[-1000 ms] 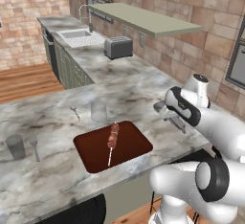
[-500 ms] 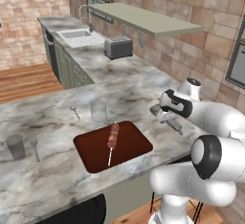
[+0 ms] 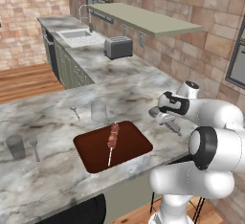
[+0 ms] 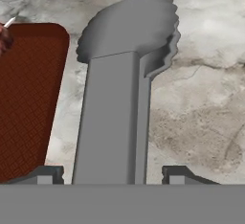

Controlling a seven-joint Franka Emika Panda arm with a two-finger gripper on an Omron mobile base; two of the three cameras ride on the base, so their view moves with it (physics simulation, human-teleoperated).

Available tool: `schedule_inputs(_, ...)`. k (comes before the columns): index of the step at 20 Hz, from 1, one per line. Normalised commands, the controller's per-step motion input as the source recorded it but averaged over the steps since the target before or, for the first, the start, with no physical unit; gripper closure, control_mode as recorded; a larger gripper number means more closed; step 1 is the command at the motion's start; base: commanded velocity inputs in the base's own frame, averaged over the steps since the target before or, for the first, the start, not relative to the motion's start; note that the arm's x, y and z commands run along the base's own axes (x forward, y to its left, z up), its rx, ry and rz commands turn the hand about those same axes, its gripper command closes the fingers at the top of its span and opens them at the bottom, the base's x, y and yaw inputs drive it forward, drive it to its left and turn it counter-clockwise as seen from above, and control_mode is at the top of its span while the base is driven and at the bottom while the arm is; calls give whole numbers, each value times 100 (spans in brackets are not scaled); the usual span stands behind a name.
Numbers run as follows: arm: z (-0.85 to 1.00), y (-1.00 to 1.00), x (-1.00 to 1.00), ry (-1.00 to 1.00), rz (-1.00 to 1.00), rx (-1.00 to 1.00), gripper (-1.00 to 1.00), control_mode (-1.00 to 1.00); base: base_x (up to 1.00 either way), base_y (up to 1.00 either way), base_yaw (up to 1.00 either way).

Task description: Take the tongs from the drawer on the left and place them on the dining counter next to the tray containing the kebab skewer.

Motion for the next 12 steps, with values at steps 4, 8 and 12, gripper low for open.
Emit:
schedule_inputs(4, -12, 10, 16, -4, 0, 5, 100, -100, 0, 0, 0)
schedule_inputs(8, -4, 31, 42, -7, 0, 4, 100, -100, 0, 0, 0)
schedule_inputs(12, -4, 4, 4, 0, 0, 3, 100, -100, 0, 0, 0)
